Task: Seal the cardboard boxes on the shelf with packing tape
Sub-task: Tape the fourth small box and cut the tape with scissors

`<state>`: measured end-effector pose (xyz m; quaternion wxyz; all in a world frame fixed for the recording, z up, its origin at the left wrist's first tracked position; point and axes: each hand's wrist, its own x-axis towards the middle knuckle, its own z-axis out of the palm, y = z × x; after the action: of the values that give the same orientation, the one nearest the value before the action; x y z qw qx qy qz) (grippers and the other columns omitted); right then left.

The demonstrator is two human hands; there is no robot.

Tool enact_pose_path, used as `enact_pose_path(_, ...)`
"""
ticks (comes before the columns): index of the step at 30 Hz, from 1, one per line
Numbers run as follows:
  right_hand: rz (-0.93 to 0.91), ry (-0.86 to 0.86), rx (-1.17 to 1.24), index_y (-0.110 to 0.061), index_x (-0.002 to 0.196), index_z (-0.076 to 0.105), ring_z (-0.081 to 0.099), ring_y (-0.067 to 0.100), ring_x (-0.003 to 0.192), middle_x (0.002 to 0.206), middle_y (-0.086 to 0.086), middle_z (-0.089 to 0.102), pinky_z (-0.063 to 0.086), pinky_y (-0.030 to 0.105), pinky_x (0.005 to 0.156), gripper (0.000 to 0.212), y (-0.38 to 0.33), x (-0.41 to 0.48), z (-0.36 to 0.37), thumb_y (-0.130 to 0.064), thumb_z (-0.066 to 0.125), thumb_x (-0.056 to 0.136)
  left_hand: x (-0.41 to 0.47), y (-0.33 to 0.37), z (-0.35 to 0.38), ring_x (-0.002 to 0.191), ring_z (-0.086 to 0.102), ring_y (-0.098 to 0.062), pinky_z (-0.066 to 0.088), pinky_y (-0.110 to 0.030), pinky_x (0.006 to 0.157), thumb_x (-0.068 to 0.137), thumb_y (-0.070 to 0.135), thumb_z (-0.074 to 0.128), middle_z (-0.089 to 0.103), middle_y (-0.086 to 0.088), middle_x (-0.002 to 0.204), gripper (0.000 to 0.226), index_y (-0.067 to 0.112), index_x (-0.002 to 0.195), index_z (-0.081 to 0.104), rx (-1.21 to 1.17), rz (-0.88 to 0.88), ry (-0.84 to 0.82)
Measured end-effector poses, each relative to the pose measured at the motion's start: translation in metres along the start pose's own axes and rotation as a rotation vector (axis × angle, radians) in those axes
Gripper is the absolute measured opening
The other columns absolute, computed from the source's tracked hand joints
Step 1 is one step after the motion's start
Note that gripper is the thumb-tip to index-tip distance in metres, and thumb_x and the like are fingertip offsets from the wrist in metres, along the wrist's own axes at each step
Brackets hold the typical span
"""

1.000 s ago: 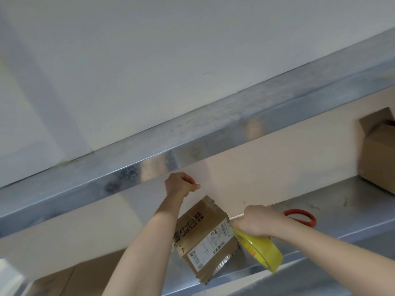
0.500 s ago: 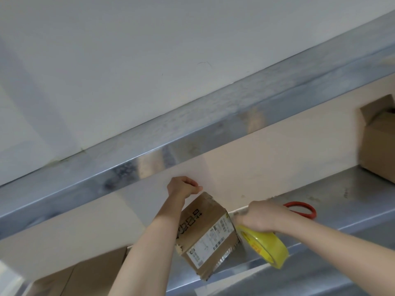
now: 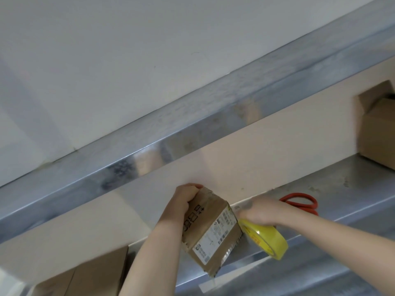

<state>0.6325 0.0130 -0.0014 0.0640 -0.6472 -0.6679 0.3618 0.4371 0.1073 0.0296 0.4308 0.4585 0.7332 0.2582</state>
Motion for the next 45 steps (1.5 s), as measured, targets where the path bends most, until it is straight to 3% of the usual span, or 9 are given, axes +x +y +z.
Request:
enact_pose_path(2,0.015,0.017,0.02,-0.03,0.113,0.065,0.063,0.014,0.083,0.095,-0.003,0.069,0.054,0.031,0.076,0.079,0.001,0.001,0.001,-0.082,0.032,0.064,0.006,-0.005,0.0,0.092,0.063,-0.019,0.053,-0.028,0.086,0.077,0.011,0.074,0.071,-0.002,0.094,0.013,0.025,0.075,0.075,0.022,0.078,0.063)
enact_pose_path(7,0.079,0.039,0.056,-0.015,0.12,0.061,0.056,0.019,0.085,0.112,0.011,0.065,0.042,0.026,0.063,0.068,-0.005,-0.007,-0.006,-0.07,0.045,0.084,0.0,-0.007,-0.001,0.085,0.062,-0.009,0.05,-0.026,0.083,0.072,0.027,0.081,0.069,0.011,0.087,0.016,0.028,0.083,0.069,0.159,0.326,0.334)
enact_pose_path(13,0.001,0.023,0.083,-0.038,0.112,0.068,0.065,0.013,0.091,0.108,-0.004,0.071,0.054,0.032,0.086,0.08,-0.001,-0.005,0.001,-0.086,0.035,0.057,-0.004,-0.008,0.002,0.085,0.063,-0.014,0.039,-0.022,0.072,0.082,0.014,0.07,0.066,0.009,0.084,0.011,0.022,0.087,0.065,0.147,0.365,0.405)
enact_pose_path(18,0.022,0.032,0.006,-0.025,0.117,0.065,0.059,0.016,0.081,0.092,0.003,0.065,0.047,0.026,0.063,0.064,0.0,-0.005,-0.001,-0.071,0.042,0.078,-0.013,-0.007,0.003,0.074,0.066,-0.008,0.048,-0.024,0.075,0.094,0.038,0.055,0.07,0.008,0.073,0.027,0.022,0.075,0.065,0.06,0.611,0.412)
enact_pose_path(24,-0.042,0.041,0.016,-0.027,0.105,0.067,0.063,0.017,0.09,0.098,0.001,0.069,0.054,0.036,0.084,0.081,0.002,-0.001,0.008,-0.078,0.029,0.054,-0.01,-0.01,0.005,0.08,0.065,-0.011,0.049,-0.027,0.078,0.093,0.051,0.05,0.072,0.009,0.078,0.036,0.028,0.075,0.071,0.416,0.613,0.315)
enact_pose_path(30,-0.042,-0.014,0.033,-0.024,0.098,0.064,0.06,0.018,0.09,0.09,-0.003,0.061,0.045,0.03,0.074,0.052,-0.003,-0.016,0.006,-0.067,0.039,0.082,-0.009,-0.009,0.014,0.088,0.064,-0.019,0.047,-0.032,0.079,0.099,0.053,0.035,0.071,0.005,0.092,0.047,0.025,0.09,0.072,0.666,0.666,0.347)
enact_pose_path(35,-0.121,-0.006,0.118,-0.018,0.097,0.065,0.06,0.018,0.072,0.086,0.007,0.069,0.048,0.038,0.065,0.075,0.0,-0.006,0.022,-0.072,0.026,0.062,-0.008,-0.008,0.017,0.087,0.063,-0.022,0.048,-0.034,0.078,0.098,0.059,0.023,0.069,0.0,0.09,0.062,0.019,0.087,0.07,0.813,0.595,0.344)
enact_pose_path(43,-0.09,0.049,0.158,-0.022,0.09,0.065,0.062,0.016,0.076,0.079,0.0,0.066,0.048,0.035,0.069,0.062,-0.002,-0.008,0.031,-0.068,0.025,0.08,-0.005,-0.01,0.014,0.091,0.063,-0.021,0.045,-0.033,0.081,0.099,0.055,0.027,0.07,0.003,0.096,0.057,0.02,0.09,0.071,0.708,0.58,0.314)
enact_pose_path(45,-0.091,0.035,0.176,-0.022,0.104,0.067,0.065,0.017,0.088,0.094,0.003,0.07,0.05,0.034,0.078,0.064,-0.003,-0.01,0.031,-0.071,0.03,0.086,-0.006,-0.009,0.012,0.09,0.063,-0.021,0.045,-0.033,0.081,0.099,0.056,0.028,0.07,0.004,0.094,0.056,0.021,0.089,0.07,0.675,0.597,0.344)
